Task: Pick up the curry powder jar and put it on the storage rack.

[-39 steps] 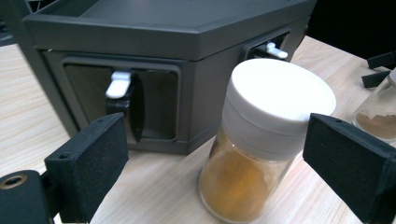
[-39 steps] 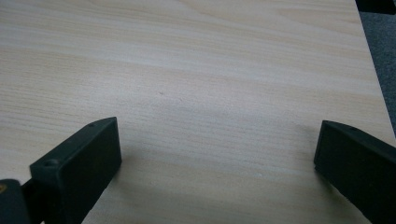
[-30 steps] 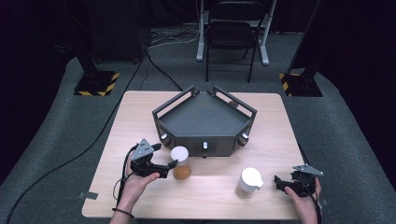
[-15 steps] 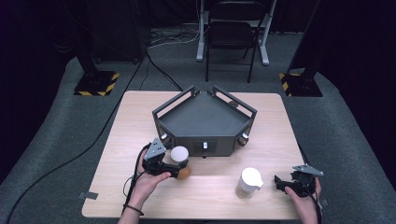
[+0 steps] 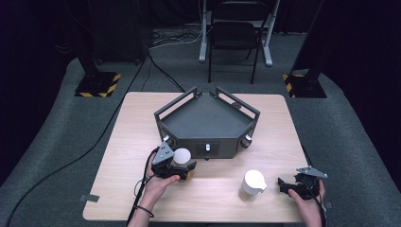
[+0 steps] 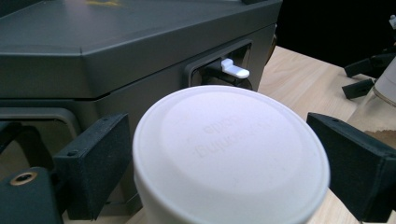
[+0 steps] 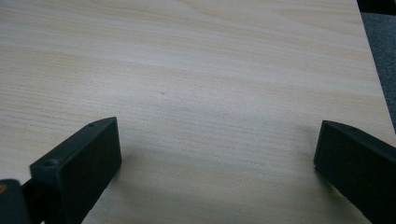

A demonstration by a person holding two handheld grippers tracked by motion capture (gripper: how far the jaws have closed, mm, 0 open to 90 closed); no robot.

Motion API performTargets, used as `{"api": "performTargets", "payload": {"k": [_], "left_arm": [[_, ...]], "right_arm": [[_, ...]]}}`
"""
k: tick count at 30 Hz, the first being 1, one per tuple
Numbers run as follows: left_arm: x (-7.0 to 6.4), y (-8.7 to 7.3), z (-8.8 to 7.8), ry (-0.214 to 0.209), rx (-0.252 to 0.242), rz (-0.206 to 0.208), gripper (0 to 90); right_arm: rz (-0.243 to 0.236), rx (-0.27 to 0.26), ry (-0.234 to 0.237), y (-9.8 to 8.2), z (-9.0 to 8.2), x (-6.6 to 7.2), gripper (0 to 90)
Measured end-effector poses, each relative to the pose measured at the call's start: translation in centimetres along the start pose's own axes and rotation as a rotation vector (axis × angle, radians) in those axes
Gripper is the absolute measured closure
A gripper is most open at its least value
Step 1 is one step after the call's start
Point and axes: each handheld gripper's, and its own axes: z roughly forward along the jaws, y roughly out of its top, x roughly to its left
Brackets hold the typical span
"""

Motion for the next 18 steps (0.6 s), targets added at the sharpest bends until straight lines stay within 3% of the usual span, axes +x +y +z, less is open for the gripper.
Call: {"api": "performTargets", "payload": {"k": [11, 18], "left_arm": [[0.3, -0.7, 1.5, -0.018, 0.000, 0.003, 12.8], [0.5, -1.2, 1.7, -0.023, -0.031, 0.002, 19.7]], "right_arm": [[-0.003, -0.001, 0.003, 0.0, 0.0, 0.0, 0.0], [-0.004, -0.001, 0.004, 0.0, 0.0, 0.0, 0.0]]}}
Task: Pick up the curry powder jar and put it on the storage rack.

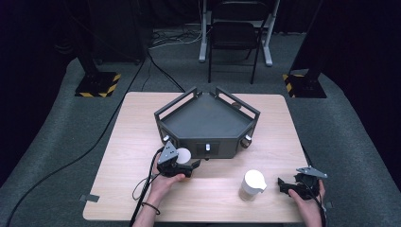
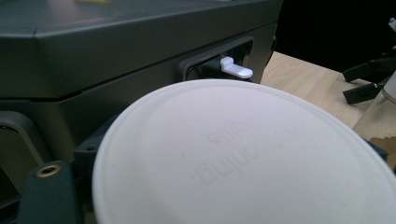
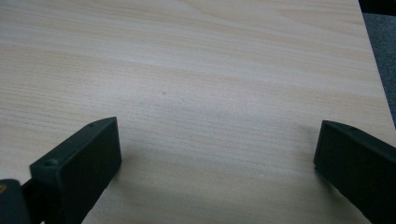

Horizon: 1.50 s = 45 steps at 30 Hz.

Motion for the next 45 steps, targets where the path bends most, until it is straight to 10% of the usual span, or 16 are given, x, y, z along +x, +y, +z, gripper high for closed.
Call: {"api": "performTargets", "payload": {"k": [7, 27, 45], "left_arm": [[-0.4, -0.3, 0.1, 0.009, -0.021, 0.018, 34.7], [-0.5, -0.2, -0.3, 0.005, -0.054, 0.006, 36.2], [-0.5, 3.0, -2.3, 0.049, -0.068, 0.022, 36.4]], "right_arm": [[-0.001, 0.000, 0.001, 0.0, 0.0, 0.0, 0.0], [-0.004, 0.001, 0.004, 0.0, 0.0, 0.0, 0.0], [-0.005, 0.001, 0.005, 0.0, 0.0, 0.0, 0.0]]}}
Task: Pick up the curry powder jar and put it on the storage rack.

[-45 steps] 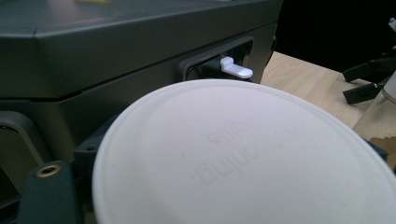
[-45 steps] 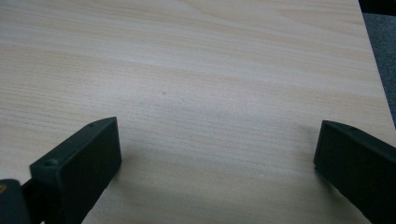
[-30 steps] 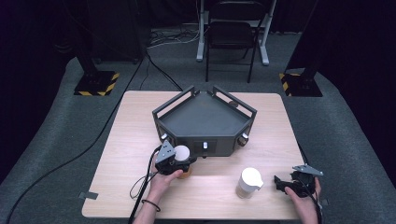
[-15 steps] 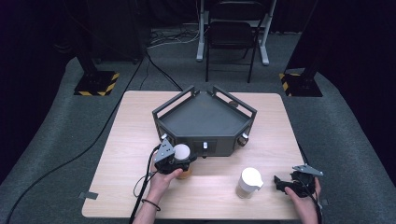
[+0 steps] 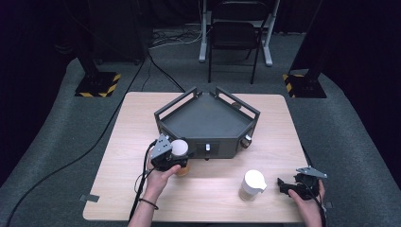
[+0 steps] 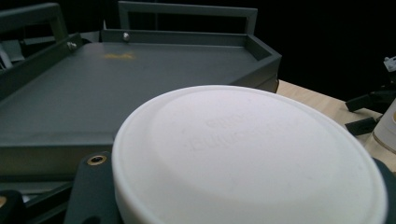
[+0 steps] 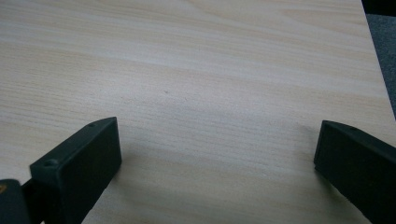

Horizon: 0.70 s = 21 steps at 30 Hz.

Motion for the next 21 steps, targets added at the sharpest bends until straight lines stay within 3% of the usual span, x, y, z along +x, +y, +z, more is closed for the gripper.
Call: {"api": "performTargets", "payload": {"k": [13, 21], "left_arm": [[0.3, 2.9, -0.6, 0.021, -0.002, -0.006, 36.4], [0.6, 5.6, -0.6, 0.018, 0.010, -0.001, 36.5]], "right_arm": [[0.000, 0.000, 0.000, 0.0, 0.0, 0.0, 0.0], [0.000, 0.000, 0.000, 0.0, 0.0, 0.0, 0.0]]}}
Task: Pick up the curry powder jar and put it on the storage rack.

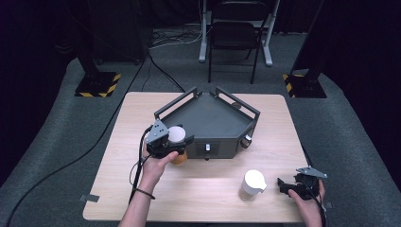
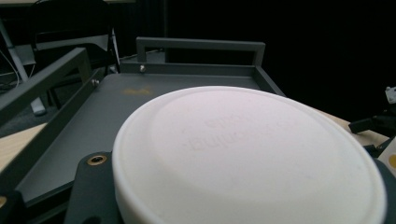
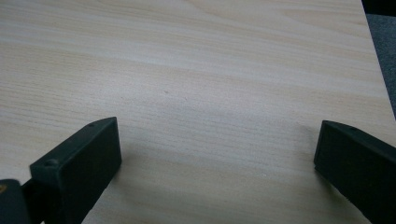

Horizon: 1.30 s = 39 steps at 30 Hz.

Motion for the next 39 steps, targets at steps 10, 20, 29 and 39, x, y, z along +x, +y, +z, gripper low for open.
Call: {"api": "performTargets", "payload": {"k": [10, 20, 29, 39], "left_arm": [[0.3, 2.5, -0.2, -0.002, -0.013, 0.003, 36.5], [0.9, 4.5, 0.0, 0.003, -0.025, 0.000, 36.6], [1.2, 5.9, 1.0, 0.013, -0.025, 0.010, 36.6], [1.7, 7.0, 2.7, 0.023, -0.049, 0.021, 36.6]], "right_arm": [[-0.001, 0.000, 0.000, 0.0, 0.0, 0.0, 0.0], [-0.001, 0.000, 0.000, 0.0, 0.0, 0.0, 0.0], [0.000, 0.000, 0.000, 0.0, 0.0, 0.0, 0.0], [-0.003, 0.000, 0.002, 0.0, 0.0, 0.0, 0.0]]}}
